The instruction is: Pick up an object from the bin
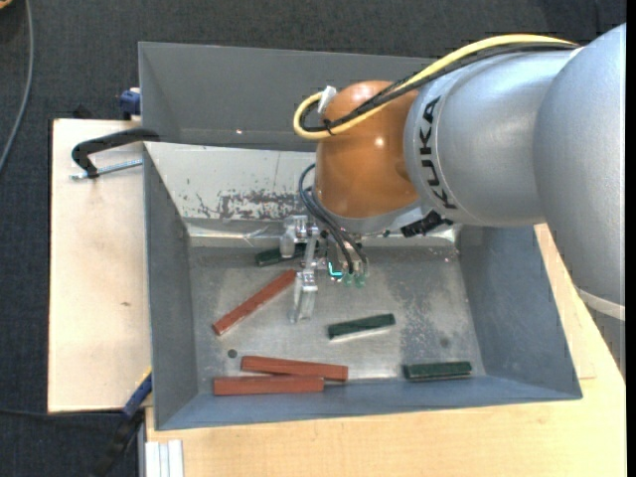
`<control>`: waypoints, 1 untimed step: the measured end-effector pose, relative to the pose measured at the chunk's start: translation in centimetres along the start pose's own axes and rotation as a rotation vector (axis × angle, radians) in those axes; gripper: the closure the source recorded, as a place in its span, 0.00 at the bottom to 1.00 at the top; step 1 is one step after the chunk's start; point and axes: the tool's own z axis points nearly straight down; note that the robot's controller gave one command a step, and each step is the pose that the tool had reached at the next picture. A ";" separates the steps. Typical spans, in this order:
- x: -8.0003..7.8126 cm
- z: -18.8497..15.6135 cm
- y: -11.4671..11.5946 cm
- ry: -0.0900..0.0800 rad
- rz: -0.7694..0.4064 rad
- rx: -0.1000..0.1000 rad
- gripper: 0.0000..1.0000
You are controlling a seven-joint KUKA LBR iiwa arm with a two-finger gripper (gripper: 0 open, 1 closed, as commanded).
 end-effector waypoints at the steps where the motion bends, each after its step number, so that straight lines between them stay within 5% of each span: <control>1: -0.2 -0.4 -0.1 -0.008 0.002 -0.001 0.00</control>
Offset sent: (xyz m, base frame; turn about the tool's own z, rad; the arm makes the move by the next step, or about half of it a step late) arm 0.0393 0.0091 -0.0682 -0.3248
